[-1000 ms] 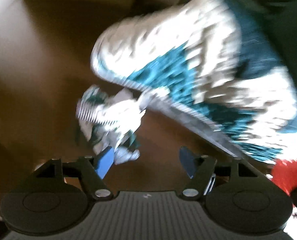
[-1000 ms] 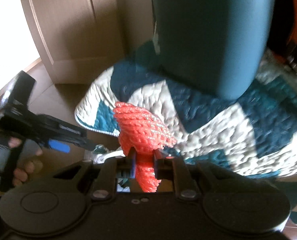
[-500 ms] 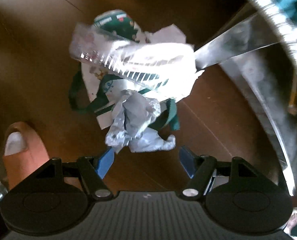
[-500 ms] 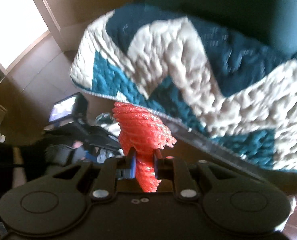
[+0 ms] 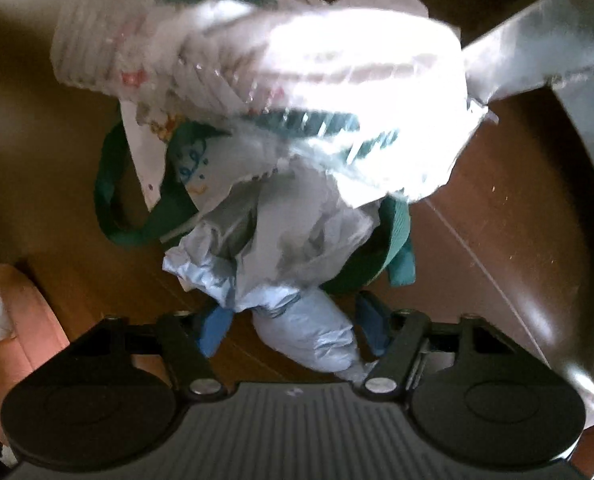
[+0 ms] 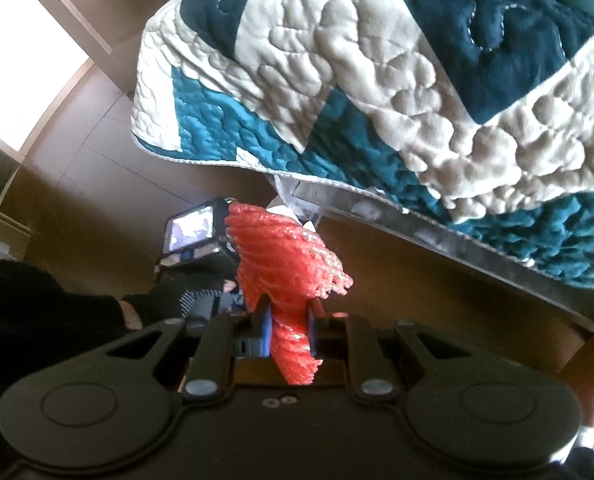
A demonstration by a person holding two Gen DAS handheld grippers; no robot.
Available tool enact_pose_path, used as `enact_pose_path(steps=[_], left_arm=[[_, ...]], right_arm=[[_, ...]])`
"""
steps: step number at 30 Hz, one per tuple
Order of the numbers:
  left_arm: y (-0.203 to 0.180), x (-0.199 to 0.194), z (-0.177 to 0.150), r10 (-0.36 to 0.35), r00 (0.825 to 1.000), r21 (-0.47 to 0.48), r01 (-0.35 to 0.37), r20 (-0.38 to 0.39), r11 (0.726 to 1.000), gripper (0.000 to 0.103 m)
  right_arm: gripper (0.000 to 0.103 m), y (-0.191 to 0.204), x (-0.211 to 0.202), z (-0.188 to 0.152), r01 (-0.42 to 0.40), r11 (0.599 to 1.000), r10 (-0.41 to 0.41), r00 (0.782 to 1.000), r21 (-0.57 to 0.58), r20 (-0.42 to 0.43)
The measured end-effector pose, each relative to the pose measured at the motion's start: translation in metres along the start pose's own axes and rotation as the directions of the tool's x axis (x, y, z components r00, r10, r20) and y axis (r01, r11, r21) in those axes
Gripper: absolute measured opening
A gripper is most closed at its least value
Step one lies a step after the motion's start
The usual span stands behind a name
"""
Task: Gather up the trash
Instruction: 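Lift the grey bag with the left tool while the right tool carries the orange net toward the wastebasket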
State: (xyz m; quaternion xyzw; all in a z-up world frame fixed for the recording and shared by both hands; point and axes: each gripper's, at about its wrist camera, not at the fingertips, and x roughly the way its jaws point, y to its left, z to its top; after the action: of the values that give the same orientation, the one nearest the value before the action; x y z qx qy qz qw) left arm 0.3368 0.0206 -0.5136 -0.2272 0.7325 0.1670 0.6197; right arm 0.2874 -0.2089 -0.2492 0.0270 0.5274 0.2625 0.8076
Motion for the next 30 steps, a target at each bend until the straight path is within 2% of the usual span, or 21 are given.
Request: enact_pose_path(steps=[1, 9, 14, 22, 26, 30], left_arm=[[0.0, 0.001, -0.002, -0.003, 1.0, -0.003, 0.003, -0.003, 1.0, 0.047], [-0.002, -0.017, -0.015, 0.009, 1.0, -0.015, -0.009, -0.009, 1.0, 0.044], [-0.005, -0.058, -0.037, -0.017, 1.0, -0.024, 0.017, 0.019, 1.0, 0.044], [-0.001, -0.155, -0.069, -0.05, 0.991, 0.049, 0.044, 0.126, 0.998, 0.044], [0.002, -0.221, -0.087, -0.107, 0.969, 0.13, 0.079, 0.222, 0.988, 0.044], [0.008, -0.289, -0.117, -0.197, 0.925, 0.22, 0.128, 0.325, 0.967, 0.044]], right_arm=[[0.016, 0.0, 0.0, 0.0, -0.002, 1.0, 0.002, 1.0, 0.0, 0.001], [0.016, 0.003, 0.007, -0.002, 0.035, 0.999, -0.035, 0.999, -0.027, -0.001], [0.016, 0.007, 0.008, -0.003, 0.055, 0.997, -0.054, 0.998, -0.054, 0.01], [0.016, 0.032, -0.027, 0.0, 0.079, 0.988, -0.065, 0.992, -0.131, 0.113], [0.016, 0.042, -0.058, 0.002, 0.079, 0.992, -0.06, 0.983, -0.103, 0.172], [0.016, 0.055, -0.094, -0.001, 0.11, 0.987, -0.081, 0.968, -0.113, 0.238]])
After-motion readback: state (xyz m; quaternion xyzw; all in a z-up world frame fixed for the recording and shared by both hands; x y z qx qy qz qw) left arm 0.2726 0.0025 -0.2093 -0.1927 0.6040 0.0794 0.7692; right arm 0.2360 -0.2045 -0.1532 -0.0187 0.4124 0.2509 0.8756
